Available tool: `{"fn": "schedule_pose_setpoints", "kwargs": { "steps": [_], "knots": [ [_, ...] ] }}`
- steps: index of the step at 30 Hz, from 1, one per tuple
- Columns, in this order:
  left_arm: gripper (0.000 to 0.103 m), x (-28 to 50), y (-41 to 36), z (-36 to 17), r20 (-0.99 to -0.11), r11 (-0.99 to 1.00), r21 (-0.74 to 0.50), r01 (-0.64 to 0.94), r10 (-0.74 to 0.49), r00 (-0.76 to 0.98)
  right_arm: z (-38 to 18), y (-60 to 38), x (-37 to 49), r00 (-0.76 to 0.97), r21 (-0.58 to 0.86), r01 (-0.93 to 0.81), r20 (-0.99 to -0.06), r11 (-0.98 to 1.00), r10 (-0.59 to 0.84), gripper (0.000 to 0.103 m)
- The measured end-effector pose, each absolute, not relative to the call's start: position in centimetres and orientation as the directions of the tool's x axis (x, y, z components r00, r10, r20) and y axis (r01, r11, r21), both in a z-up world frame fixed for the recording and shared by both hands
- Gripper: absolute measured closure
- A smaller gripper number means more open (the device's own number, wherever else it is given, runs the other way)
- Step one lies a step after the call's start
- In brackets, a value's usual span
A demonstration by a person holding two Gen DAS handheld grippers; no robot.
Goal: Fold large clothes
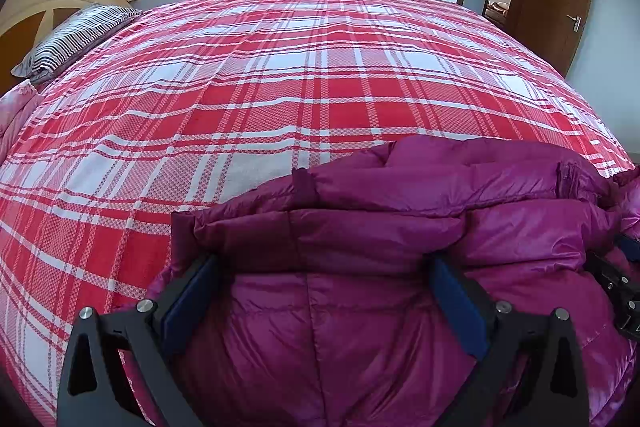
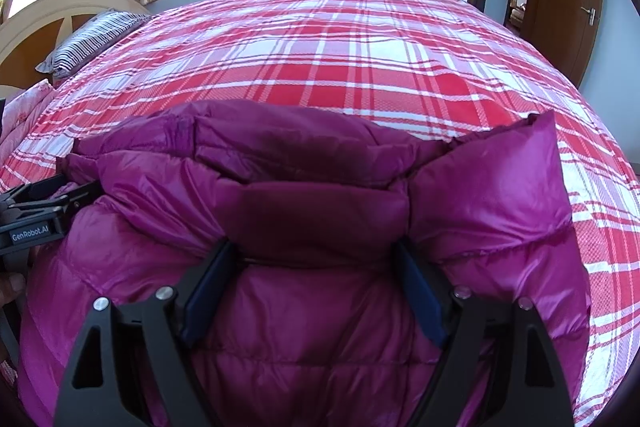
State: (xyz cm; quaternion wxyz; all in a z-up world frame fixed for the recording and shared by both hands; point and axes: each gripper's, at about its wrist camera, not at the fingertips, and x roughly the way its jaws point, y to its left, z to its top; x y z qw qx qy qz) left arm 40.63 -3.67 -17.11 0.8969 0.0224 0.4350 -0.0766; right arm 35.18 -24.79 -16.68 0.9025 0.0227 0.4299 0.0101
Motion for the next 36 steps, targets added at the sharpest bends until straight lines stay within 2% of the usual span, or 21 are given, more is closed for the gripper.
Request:
{"fn": "schedule_pose_setpoints", "kwargs": {
  "steps": [4, 6, 8, 11, 17, 20, 23, 27, 31, 33, 36],
  "knots": [
    [0.001, 40.6, -3.6, -17.1, -0.782, 0.988, -0.016, 0.155, -0.109, 0.614, -16.2, -24.4, 35.4, 0.613, 0.016, 0.010, -0.790, 1.000, 0.006, 0.019],
    [0.001, 40.6, -3.7, -17.1, -0.782, 0.988, -0.013, 0.155, -0.106, 0.614, -15.1, -24.5, 34.8, 0.615, 0.039, 0.073, -0.788, 0.997, -0.014, 0.021],
    [0.001, 40.6, -3.8, -17.0, -0.782, 0.988, -0.012, 0.153, -0.105, 0.615, -13.1, -24.2, 33.4, 0.669, 0.128, 0.100, -0.743, 0.987, 0.029, 0.021],
    [0.001, 40.6, -3.2, -16.6, -0.793, 0.989, -0.049, 0.142, -0.125, 0.596, -11.3, -21.7, 32.0, 0.710, 0.134, 0.037, -0.701, 0.990, 0.068, 0.021],
    [0.001, 37.3, -2.9, -12.7, -0.762, 0.994, -0.087, 0.059, -0.105, 0.638, -14.6, -20.2, 31.7, 0.681, 0.120, 0.021, -0.728, 0.993, 0.073, 0.021],
    [0.001, 35.5, -5.1, -12.5, -0.755, 0.997, -0.030, 0.075, -0.072, 0.652, -15.2, -20.4, 32.2, 0.681, 0.126, 0.039, -0.729, 0.991, 0.066, 0.020],
    [0.001, 35.3, -7.1, -14.8, -0.769, 0.989, 0.114, 0.092, 0.029, 0.639, -15.6, -20.3, 32.2, 0.671, 0.114, 0.027, -0.739, 0.993, 0.066, 0.017],
    [0.001, 35.3, -6.4, -15.6, -0.750, 0.994, 0.077, 0.072, 0.010, 0.662, -16.1, -20.4, 32.3, 0.657, 0.132, 0.018, -0.749, 0.991, 0.088, 0.015],
    [0.001, 35.7, -6.7, -15.9, -0.748, 0.993, 0.094, 0.071, 0.023, 0.663, -15.8, -20.3, 32.3, 0.650, 0.124, 0.002, -0.754, 0.992, 0.093, 0.014],
    [0.001, 35.7, -6.7, -15.9, -0.746, 0.993, 0.095, 0.072, 0.023, 0.666, -14.6, -20.7, 31.8, 0.674, 0.140, -0.010, -0.731, 0.990, 0.110, 0.018],
    [0.001, 35.5, -6.9, -15.9, -0.744, 0.992, 0.100, 0.074, 0.026, 0.667, -11.2, -22.1, 30.4, 0.775, 0.137, -0.007, -0.626, 0.991, 0.092, 0.016]
  ]
}}
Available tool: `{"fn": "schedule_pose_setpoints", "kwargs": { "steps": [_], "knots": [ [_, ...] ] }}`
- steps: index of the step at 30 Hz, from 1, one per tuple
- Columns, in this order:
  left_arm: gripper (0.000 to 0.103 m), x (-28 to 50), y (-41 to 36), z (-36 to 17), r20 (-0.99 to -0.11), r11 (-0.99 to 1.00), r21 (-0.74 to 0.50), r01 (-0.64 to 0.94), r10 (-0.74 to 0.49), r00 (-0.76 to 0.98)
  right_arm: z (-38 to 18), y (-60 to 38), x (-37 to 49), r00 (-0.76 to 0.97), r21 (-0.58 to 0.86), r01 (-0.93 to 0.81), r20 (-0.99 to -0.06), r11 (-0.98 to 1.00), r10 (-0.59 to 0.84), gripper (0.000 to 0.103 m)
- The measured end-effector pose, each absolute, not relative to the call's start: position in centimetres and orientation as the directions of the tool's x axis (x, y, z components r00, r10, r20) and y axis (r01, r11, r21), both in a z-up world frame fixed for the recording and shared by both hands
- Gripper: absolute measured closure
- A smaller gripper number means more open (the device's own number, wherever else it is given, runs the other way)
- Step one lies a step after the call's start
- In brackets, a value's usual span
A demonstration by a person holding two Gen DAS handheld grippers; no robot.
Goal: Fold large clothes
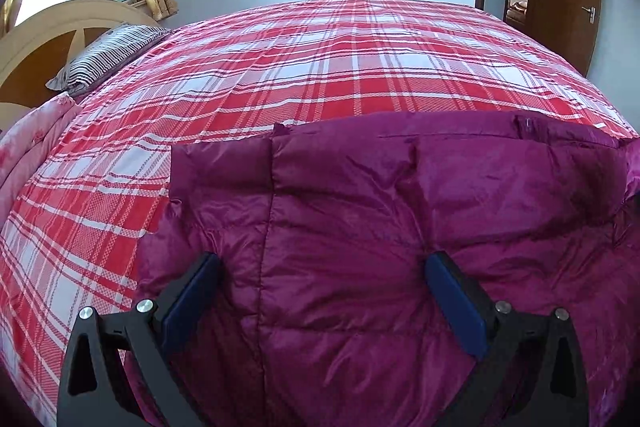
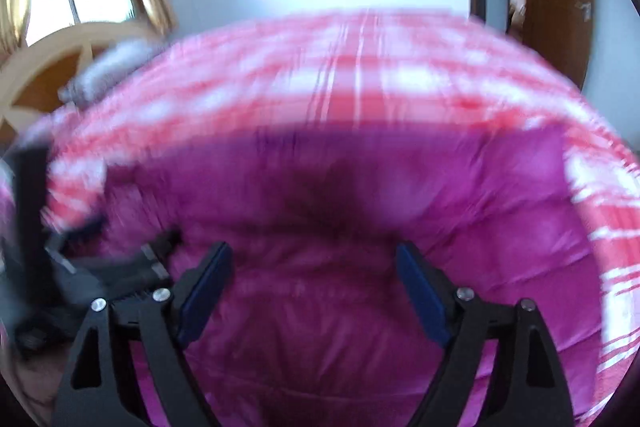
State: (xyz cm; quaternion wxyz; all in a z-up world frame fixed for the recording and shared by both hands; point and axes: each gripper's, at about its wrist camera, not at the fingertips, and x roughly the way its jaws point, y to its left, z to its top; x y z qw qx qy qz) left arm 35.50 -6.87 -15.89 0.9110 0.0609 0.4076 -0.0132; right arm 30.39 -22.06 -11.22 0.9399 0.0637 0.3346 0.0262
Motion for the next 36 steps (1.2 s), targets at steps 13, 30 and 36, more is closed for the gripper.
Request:
{"fn": "schedule_pose_setpoints", "kwargs": {
  "steps": [13, 30, 36],
  "knots": [
    [0.001, 35.7, -7.6, -16.1, -0.732, 0.988, 0.139, 0.073, 0.053, 0.679, -16.2, -34.7, 35.4, 0.650, 0.221, 0.229, -0.760, 0.948, 0.020, 0.012],
    [0.001, 35.8, -7.2, -16.2, -0.738, 0.991, 0.108, 0.074, 0.030, 0.674, -10.5, -29.1, 31.5, 0.724, 0.163, 0.172, -0.690, 0.972, -0.012, 0.013],
    [0.001, 35.8, -7.1, -16.3, -0.739, 0.992, 0.103, 0.075, 0.026, 0.673, -12.1, -22.6, 29.5, 0.719, 0.156, 0.046, -0.691, 0.987, 0.076, 0.011]
  ]
}}
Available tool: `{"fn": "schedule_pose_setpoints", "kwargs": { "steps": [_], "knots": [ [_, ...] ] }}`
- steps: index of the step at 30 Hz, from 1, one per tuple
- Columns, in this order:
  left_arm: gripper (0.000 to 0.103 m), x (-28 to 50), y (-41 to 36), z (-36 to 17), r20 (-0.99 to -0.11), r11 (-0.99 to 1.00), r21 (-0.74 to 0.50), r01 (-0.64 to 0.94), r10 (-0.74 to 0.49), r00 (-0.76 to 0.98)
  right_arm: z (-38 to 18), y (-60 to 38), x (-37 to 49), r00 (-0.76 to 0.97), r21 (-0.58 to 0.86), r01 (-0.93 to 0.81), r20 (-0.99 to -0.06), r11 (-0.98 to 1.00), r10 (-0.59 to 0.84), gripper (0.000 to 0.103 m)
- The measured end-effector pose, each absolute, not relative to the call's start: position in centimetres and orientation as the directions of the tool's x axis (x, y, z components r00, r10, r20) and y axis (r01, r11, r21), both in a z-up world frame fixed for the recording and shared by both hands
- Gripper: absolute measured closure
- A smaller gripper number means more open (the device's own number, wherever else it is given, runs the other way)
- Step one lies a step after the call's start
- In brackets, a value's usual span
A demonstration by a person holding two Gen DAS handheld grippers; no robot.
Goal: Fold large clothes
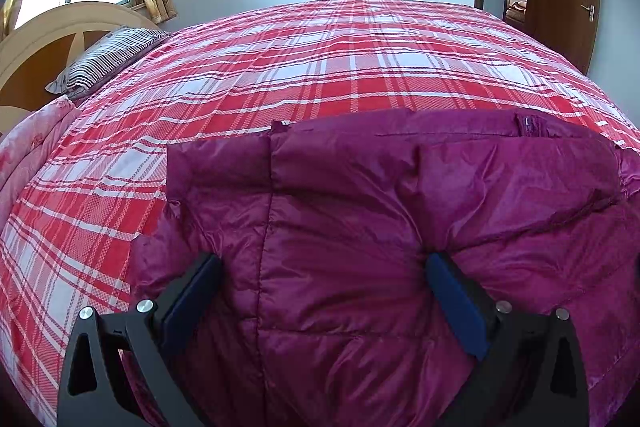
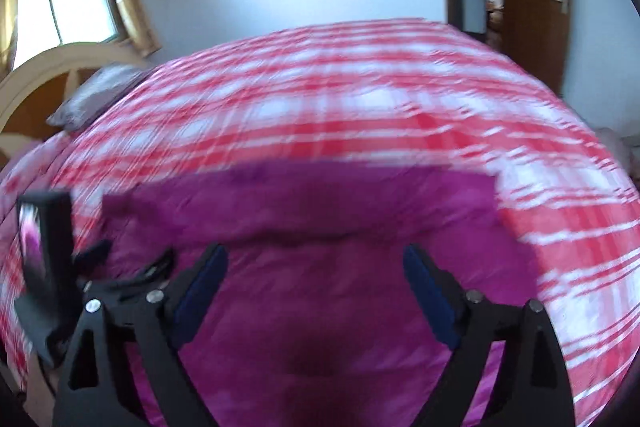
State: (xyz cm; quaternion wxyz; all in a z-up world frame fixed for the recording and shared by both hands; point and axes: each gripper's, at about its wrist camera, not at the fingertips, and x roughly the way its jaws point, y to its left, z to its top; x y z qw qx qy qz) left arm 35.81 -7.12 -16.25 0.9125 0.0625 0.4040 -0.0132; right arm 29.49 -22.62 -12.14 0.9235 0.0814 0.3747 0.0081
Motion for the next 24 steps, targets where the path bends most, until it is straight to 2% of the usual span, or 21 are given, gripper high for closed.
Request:
{"fn": "schedule_pose_setpoints", "kwargs": {
  "steps": [4, 7, 13, 18, 24],
  "knots": [
    [0.001, 35.8, -7.1, -16.2, -0.741, 0.992, 0.099, 0.076, 0.022, 0.672, -14.5, -21.4, 29.6, 0.700, 0.115, 0.041, -0.712, 0.993, 0.053, 0.011],
    [0.001, 35.9, -7.0, -16.2, -0.745, 0.993, 0.087, 0.079, 0.012, 0.666, -16.1, -22.1, 30.1, 0.698, 0.140, 0.051, -0.713, 0.989, 0.065, 0.011],
    [0.001, 35.9, -6.7, -16.1, -0.760, 0.994, 0.060, 0.090, -0.013, 0.650, -16.8, -20.7, 31.0, 0.646, 0.069, 0.032, -0.763, 0.997, 0.032, 0.006],
    [0.001, 36.1, -6.9, -16.2, -0.763, 0.993, 0.069, 0.092, -0.006, 0.646, -17.0, -20.6, 31.0, 0.644, 0.042, 0.037, -0.765, 0.998, 0.008, 0.006],
    [0.001, 36.4, -6.3, -16.3, -0.773, 0.995, 0.020, 0.097, -0.046, 0.632, -17.2, -20.3, 31.2, 0.641, 0.033, 0.039, -0.768, 0.999, 0.001, 0.005]
  ]
}}
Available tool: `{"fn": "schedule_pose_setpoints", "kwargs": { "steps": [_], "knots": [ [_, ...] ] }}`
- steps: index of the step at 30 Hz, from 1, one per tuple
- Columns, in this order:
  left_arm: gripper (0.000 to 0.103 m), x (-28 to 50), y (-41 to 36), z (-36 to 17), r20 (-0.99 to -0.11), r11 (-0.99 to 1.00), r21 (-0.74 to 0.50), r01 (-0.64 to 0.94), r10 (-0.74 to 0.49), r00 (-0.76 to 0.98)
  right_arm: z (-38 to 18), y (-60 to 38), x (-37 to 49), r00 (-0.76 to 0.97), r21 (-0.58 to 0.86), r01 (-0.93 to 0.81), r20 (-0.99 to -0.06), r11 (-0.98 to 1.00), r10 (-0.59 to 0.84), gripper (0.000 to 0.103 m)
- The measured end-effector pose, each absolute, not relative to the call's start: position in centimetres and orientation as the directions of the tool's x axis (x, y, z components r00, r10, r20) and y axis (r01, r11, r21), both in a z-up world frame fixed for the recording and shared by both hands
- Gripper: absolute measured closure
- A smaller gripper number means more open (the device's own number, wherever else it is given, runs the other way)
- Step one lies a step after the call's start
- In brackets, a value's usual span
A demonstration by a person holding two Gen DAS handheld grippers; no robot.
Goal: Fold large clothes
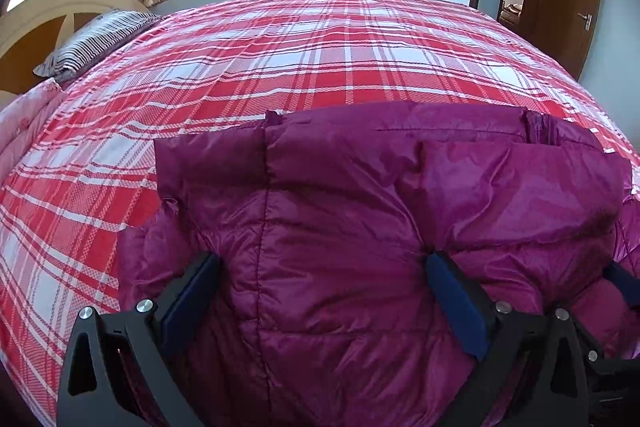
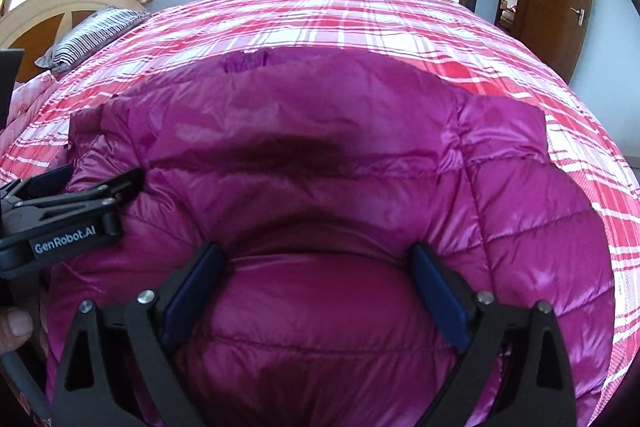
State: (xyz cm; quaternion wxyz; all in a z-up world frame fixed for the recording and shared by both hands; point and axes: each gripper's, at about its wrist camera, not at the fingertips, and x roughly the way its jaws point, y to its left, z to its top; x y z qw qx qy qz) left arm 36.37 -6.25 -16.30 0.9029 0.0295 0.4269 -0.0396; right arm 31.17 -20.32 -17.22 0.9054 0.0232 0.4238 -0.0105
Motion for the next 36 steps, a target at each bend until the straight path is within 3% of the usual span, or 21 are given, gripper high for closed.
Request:
{"fn": "schedule_pose_setpoints", "kwargs": {
  "steps": [7, 20, 26, 30, 36],
  "knots": [
    [0.001, 36.8, -5.9, -16.4, -0.786, 0.994, -0.027, 0.106, -0.087, 0.612, -17.2, -20.3, 31.2, 0.644, 0.030, 0.041, -0.765, 0.999, -0.003, 0.005],
    [0.001, 36.9, -6.3, -16.6, -0.780, 0.994, 0.009, 0.106, -0.059, 0.623, -17.3, -19.8, 31.6, 0.632, 0.006, 0.043, -0.774, 0.999, -0.023, 0.004],
    [0.001, 36.8, -6.1, -16.6, -0.781, 0.994, -0.007, 0.110, -0.074, 0.620, -14.7, -20.8, 30.6, 0.645, 0.085, 0.053, -0.764, 0.995, 0.030, 0.008],
    [0.001, 35.2, -3.6, -14.5, -0.798, 0.972, -0.127, 0.197, -0.218, 0.562, -16.1, -20.1, 30.9, 0.609, 0.024, 0.016, -0.793, 1.000, 0.009, 0.005],
    [0.001, 29.1, 3.8, -10.7, -0.721, 0.983, -0.084, 0.165, -0.174, 0.671, -17.2, -19.9, 31.0, 0.630, -0.001, 0.010, -0.777, 1.000, -0.007, 0.002]
  ]
}}
